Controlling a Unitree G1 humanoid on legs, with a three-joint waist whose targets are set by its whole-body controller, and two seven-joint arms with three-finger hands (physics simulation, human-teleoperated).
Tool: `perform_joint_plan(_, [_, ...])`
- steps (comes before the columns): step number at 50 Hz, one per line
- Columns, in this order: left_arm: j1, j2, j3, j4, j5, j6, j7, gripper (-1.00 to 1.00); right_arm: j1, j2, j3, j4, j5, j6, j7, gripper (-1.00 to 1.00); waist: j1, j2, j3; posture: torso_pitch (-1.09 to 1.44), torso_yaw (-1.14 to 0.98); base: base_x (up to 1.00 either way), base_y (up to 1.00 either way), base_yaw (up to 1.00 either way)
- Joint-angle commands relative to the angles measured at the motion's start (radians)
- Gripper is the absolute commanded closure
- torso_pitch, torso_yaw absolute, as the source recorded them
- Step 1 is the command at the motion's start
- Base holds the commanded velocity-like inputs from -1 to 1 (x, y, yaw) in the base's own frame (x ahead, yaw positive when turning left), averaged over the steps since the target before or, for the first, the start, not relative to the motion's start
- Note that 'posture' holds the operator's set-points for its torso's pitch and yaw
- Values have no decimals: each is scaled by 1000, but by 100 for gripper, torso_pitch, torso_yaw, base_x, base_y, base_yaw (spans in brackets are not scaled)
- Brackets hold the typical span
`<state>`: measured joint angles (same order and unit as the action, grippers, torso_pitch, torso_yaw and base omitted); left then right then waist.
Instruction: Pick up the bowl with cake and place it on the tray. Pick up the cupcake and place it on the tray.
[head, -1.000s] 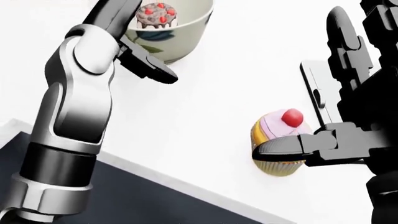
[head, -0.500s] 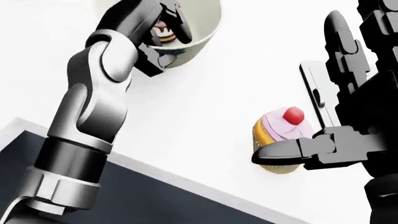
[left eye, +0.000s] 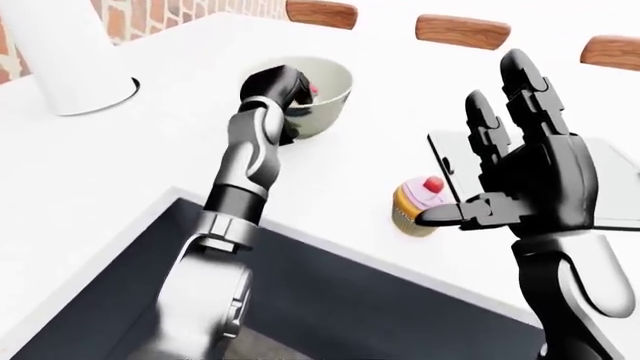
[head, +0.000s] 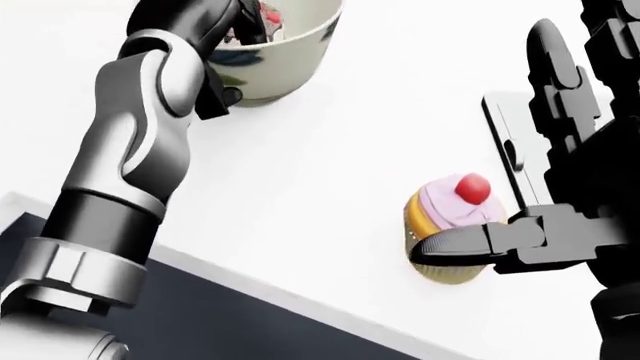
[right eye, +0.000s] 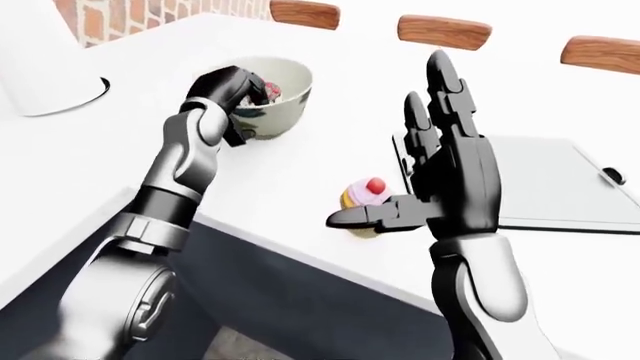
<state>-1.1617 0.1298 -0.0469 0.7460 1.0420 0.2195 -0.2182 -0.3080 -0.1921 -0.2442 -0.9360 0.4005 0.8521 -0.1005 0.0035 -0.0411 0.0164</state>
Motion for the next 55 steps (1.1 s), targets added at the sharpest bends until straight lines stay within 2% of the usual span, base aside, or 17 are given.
perform_joint_plan(1, [-44, 16, 12, -80, 3, 10, -23, 100, -24, -11, -12, -27, 5, -22, -3, -100, 2, -1, -28, 0, 0, 0, 0, 0])
perform_joint_plan(10, [-47, 50, 29, -337, 48, 64, -183, 100, -75, -52, -57, -70, 71, 61, -33, -100, 0, 0, -17, 0, 0, 0, 0, 0])
perform_joint_plan(13, [-41, 66, 38, -445, 68, 83, -247, 100, -99, -82, -80, -74, 105, 97, -35, -100, 0, -1, -10, 0, 0, 0, 0, 0])
perform_joint_plan(19, [-25, 82, 46, -567, 107, 78, -314, 100, -167, -148, -115, -88, 181, 207, -42, -100, 0, -5, 4, 0, 0, 0, 0, 0])
perform_joint_plan(23, [-27, 79, 55, -623, 113, 90, -359, 100, -221, -207, -123, -96, 225, 293, -48, -100, 2, -6, 9, 0, 0, 0, 0, 0])
perform_joint_plan(26, [-21, 75, 57, -671, 116, 108, -402, 100, -235, -255, -110, -107, 234, 346, -24, -100, 2, -7, 13, 0, 0, 0, 0, 0])
perform_joint_plan(32, [-21, 71, 56, -710, 125, 118, -438, 100, -278, -340, -104, -111, 280, 406, -20, -100, 2, -9, 20, 0, 0, 0, 0, 0])
perform_joint_plan(38, [-27, 71, 56, -723, 132, 119, -449, 100, -318, -429, -102, -111, 395, 436, -83, -100, 3, -12, 24, 0, 0, 0, 0, 0])
perform_joint_plan(43, [-25, 76, 60, -732, 137, 117, -455, 100, -315, -486, -50, -111, 338, 431, -49, -100, 4, -17, 26, 0, 0, 0, 0, 0])
perform_joint_plan(46, [-27, 75, 61, -730, 136, 117, -455, 100, -327, -533, 10, -111, 269, 432, -8, -100, 6, -19, 26, 0, 0, 0, 0, 0])
perform_joint_plan(50, [-26, 76, 61, -727, 134, 117, -454, 100, -368, -542, 67, -111, 161, 461, 49, -100, 8, -21, 25, 0, 0, 0, 0, 0])
perform_joint_plan(51, [-26, 76, 61, -726, 134, 117, -451, 100, -378, -581, 97, -111, 128, 462, 56, -100, 8, -21, 24, 0, 0, 0, 0, 0])
perform_joint_plan(52, [-23, 77, 61, -725, 133, 115, -449, 100, -396, -570, 99, -111, 135, 477, 59, -100, 9, -22, 24, 0, 0, 0, 0, 0])
perform_joint_plan(53, [-23, 79, 62, -722, 133, 114, -448, 100, -408, -617, 125, -111, 126, 479, 56, -100, 10, -21, 24, 0, 0, 0, 0, 0])
perform_joint_plan(54, [-26, 81, 64, -717, 131, 114, -445, 100, -433, -610, 117, -111, 149, 504, 50, -100, 10, -22, 24, 0, 0, 0, 0, 0])
perform_joint_plan(55, [-26, 82, 64, -714, 130, 112, -442, 100, -449, -640, 129, -111, 160, 515, 39, -100, 12, -22, 23, 0, 0, 0, 0, 0])
